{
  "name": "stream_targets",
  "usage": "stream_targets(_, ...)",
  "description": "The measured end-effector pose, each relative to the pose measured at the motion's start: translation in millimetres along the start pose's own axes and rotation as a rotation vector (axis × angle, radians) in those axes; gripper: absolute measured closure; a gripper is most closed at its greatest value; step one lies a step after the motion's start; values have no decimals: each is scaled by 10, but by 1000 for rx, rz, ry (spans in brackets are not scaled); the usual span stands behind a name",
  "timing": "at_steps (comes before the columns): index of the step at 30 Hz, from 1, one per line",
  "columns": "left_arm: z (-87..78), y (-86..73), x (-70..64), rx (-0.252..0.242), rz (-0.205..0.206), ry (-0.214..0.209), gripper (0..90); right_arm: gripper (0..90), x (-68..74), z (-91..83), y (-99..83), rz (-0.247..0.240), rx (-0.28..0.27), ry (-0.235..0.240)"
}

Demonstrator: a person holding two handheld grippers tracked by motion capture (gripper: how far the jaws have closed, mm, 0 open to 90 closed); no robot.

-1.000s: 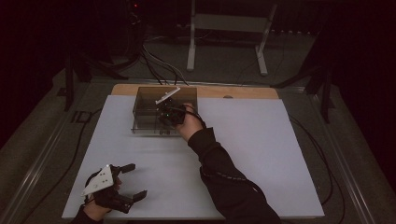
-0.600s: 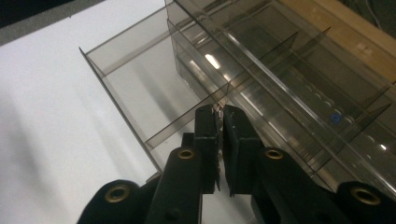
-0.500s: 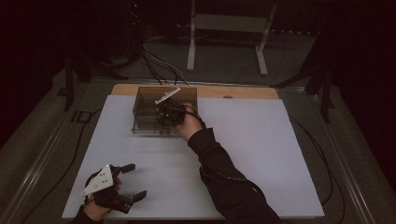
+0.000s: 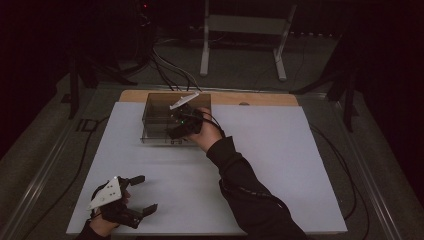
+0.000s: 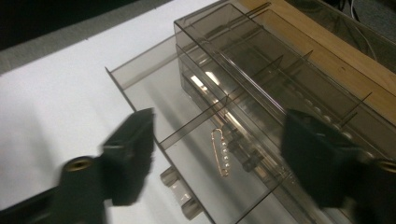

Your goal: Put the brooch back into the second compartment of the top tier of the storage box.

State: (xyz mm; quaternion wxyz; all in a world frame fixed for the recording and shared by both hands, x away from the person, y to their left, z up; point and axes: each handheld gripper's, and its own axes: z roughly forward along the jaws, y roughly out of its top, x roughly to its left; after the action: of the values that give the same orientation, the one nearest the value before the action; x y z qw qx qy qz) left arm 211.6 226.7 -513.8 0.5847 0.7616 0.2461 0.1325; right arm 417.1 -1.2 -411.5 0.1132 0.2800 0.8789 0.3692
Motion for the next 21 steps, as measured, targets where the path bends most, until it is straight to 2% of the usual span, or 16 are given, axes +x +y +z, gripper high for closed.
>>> stream_targets(2,-1,5,-1,-4,0,0,6,137,-1,-37,-4,-2,-5,9)
stream_targets(5,0,2,-4,-1,0,1,6,110,-15,-108,-12,0,-21,22)
stream_targets(8,5,3,-4,-1,0,0,6,77,-20,-178,-15,-3,-30,15)
stream_targets(10,5,-2,-2,0,0,2,6,14,-32,-229,-22,-2,-42,23)
stream_targets(15,9,-4,0,-1,-3,1,6,0,-57,-359,-54,-20,-56,8)
stream_targets(17,13,-6,-2,5,0,0,6,0,-70,-416,-76,-4,-70,9)
stream_targets(21,13,-5,2,2,-3,1,6,0,-127,-533,-142,-14,-80,-11)
